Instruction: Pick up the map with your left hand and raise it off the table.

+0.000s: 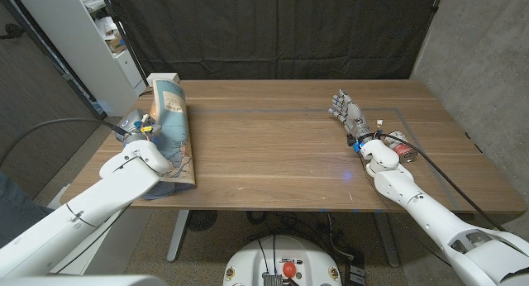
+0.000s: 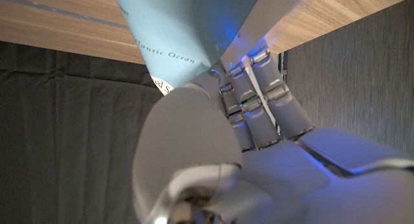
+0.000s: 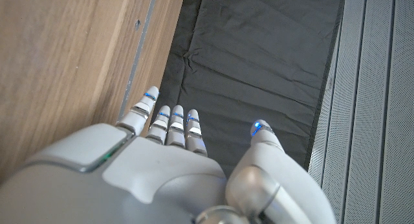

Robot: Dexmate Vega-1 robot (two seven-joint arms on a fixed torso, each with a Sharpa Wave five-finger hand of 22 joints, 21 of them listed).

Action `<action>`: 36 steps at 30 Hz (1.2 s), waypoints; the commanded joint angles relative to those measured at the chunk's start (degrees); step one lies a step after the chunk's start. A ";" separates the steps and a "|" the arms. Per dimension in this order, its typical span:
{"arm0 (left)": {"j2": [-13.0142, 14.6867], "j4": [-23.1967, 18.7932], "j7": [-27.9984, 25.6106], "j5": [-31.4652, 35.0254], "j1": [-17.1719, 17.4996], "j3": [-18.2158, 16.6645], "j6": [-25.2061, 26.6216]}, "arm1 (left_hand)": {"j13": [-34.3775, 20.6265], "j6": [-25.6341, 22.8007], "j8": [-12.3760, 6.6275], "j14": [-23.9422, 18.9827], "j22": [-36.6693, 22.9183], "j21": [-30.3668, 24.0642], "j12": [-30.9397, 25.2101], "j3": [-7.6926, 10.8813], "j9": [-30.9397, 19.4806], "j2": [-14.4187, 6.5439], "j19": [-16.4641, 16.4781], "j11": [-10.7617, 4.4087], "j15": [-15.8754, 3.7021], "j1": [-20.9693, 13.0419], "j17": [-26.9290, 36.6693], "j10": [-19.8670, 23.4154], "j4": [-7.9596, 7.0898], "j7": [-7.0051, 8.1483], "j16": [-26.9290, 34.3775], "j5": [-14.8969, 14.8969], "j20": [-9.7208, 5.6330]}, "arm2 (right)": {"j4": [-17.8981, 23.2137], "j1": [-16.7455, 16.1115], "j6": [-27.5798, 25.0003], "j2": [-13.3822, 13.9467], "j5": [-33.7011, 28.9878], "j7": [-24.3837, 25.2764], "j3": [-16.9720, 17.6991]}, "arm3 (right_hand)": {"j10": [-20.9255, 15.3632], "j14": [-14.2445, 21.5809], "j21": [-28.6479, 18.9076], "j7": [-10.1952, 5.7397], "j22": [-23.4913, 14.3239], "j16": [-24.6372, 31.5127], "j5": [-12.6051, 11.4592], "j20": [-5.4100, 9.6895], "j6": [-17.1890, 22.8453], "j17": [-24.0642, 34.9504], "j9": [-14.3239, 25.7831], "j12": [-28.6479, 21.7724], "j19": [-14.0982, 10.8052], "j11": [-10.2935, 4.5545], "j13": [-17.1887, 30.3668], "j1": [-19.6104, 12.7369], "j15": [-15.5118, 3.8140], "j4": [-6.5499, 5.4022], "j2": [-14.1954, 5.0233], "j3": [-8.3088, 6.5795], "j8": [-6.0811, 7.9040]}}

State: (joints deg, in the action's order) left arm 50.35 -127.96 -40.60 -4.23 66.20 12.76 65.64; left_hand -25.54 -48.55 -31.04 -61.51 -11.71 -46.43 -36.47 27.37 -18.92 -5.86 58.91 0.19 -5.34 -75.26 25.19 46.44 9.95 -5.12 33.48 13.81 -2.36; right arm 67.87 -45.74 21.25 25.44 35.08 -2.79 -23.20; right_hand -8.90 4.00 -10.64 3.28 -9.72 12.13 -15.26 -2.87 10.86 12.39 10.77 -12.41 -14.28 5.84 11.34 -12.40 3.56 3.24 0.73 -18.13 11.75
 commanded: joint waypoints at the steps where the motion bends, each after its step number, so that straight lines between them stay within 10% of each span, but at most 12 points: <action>1: -0.94 -3.64 -1.35 1.68 3.19 -2.50 -1.41 | -8.73 -0.97 -0.34 -2.38 0.02 -0.76 0.03 0.53 -2.77 0.02 0.17 -2.72 -1.80 -0.69 0.32 3.47 -0.09 -0.38 0.31 0.60 -0.48 | 0.57 -0.12 -0.22 0.30 -0.04 -0.02 0.06 | -0.68 0.49 -0.44 0.37 -0.18 0.29 -0.38 -0.11 0.30 0.10 0.22 0.27 -0.14 0.07 0.11 -0.15 -0.28 0.30 -0.48 0.07 -0.04; 36: -0.95 -11.67 -1.47 8.47 5.73 -3.39 -1.10 | -10.89 -1.27 -0.33 -3.44 0.36 -3.46 0.83 1.45 -2.69 0.69 -0.26 -2.97 -1.95 0.04 1.92 4.22 -0.15 -0.19 0.27 1.80 -0.91 | 0.37 0.18 0.21 0.82 0.07 -0.83 0.35 | -1.02 0.63 -0.45 0.59 -0.18 0.27 -0.39 0.02 0.70 0.10 0.21 0.27 -0.13 0.16 0.12 -0.22 -0.49 0.46 -0.58 0.08 0.01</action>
State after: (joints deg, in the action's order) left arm 49.21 -136.51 -42.14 2.01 70.70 9.86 63.54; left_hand -29.62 -49.05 -30.97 -64.32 -11.17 -49.40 -35.60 28.31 -18.93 -5.62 58.81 0.38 -7.38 -75.19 26.83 46.63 9.89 -5.02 33.64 15.30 -2.88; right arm 67.71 -45.46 21.16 25.88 35.18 -3.45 -23.01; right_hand -9.42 4.41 -10.64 3.59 -9.72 12.13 -15.26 -2.86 11.16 12.39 10.78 -12.41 -14.27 5.94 11.33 -12.40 3.16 3.48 0.73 -17.88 11.75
